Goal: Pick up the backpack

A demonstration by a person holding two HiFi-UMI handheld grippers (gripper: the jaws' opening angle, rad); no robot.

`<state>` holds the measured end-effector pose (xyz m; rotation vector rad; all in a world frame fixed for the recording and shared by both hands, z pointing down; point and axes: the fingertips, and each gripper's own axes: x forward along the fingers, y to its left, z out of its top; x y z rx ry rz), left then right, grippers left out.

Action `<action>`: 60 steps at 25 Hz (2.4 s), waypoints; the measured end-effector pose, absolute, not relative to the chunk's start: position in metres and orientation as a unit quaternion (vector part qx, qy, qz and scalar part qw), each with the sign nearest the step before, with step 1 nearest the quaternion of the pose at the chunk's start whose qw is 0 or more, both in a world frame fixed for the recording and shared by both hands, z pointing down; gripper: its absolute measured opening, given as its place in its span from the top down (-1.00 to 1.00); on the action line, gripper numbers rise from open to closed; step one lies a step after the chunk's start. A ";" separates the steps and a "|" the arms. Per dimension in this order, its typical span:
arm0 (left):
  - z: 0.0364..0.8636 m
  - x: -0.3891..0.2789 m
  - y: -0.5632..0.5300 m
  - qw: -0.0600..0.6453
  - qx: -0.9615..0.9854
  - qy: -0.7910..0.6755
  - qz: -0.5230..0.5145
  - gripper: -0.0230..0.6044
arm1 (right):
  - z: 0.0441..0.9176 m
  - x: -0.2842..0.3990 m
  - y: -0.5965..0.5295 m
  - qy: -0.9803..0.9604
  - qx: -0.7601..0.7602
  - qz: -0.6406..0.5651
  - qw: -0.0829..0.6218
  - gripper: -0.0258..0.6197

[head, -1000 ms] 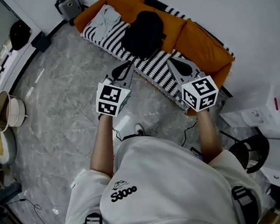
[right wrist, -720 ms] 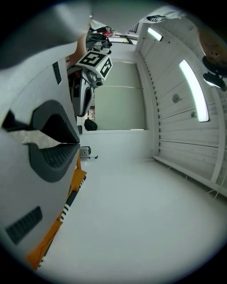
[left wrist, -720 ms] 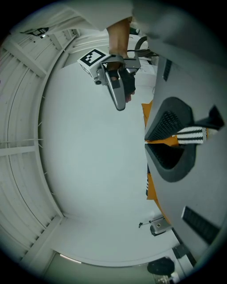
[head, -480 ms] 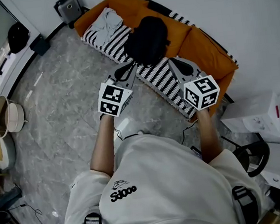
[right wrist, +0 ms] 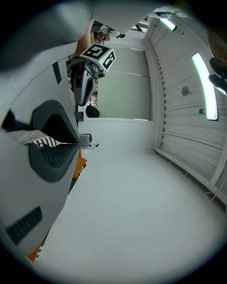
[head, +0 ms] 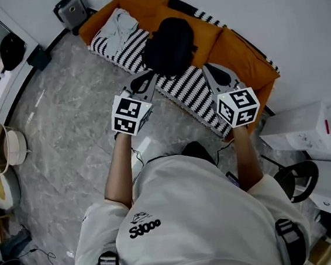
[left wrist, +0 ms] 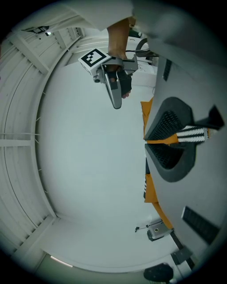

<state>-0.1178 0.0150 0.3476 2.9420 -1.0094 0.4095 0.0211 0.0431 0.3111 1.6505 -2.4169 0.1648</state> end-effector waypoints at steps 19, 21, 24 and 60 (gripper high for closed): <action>0.375 -0.089 -0.161 0.021 0.924 -0.350 0.152 0.80 | 0.360 0.063 -0.159 -0.829 0.533 0.103 0.134 0.82; 0.374 -0.081 -0.192 0.026 0.924 -0.350 0.154 0.80 | 0.362 0.070 -0.190 -0.830 0.529 0.109 0.140 0.81; 0.378 -0.068 -0.236 0.031 0.924 -0.347 0.161 0.80 | 0.371 0.082 -0.234 -0.827 0.528 0.117 0.153 0.81; 0.522 0.041 -0.486 0.117 0.885 -0.369 0.259 0.80 | 0.572 0.204 -0.517 -0.822 0.477 0.268 0.160 0.42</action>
